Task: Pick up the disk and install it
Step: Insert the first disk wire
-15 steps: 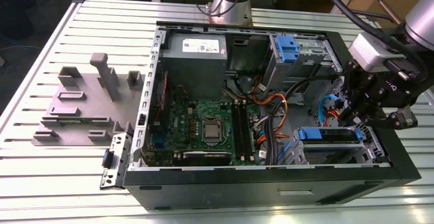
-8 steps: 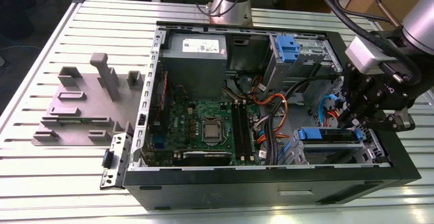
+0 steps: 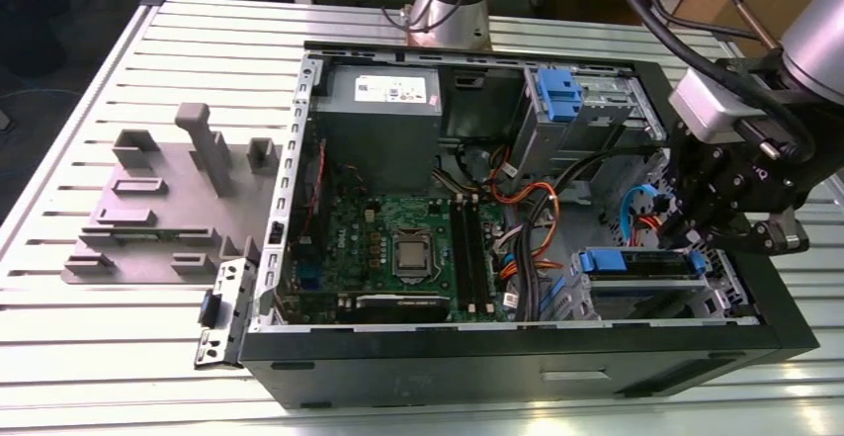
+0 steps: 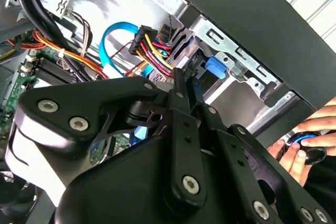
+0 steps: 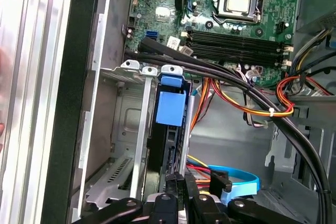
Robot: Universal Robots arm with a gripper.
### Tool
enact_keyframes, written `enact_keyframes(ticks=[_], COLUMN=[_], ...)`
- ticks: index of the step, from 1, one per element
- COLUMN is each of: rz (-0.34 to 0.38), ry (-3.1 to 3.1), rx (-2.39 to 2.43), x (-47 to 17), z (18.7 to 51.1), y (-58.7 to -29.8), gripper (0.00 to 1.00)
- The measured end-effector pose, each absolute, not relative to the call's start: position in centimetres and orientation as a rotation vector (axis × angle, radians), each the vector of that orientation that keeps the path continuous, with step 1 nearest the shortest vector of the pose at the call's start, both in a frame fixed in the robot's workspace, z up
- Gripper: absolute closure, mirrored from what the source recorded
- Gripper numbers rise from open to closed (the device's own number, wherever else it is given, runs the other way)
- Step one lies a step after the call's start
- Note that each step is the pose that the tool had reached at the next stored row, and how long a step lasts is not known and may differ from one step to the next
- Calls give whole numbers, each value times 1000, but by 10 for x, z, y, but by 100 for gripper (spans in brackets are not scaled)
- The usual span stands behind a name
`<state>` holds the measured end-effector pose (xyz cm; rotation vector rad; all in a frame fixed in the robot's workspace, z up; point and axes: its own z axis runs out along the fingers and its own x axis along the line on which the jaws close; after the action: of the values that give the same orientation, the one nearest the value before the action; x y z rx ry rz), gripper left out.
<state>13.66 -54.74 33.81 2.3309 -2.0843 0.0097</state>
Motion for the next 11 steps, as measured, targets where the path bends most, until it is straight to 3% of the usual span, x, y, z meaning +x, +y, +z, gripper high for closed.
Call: enact_keyframes(ticks=[11], rz=[14], ry=[-2183], rx=[2243], x=[134], z=[337], y=[-547], gripper=[82])
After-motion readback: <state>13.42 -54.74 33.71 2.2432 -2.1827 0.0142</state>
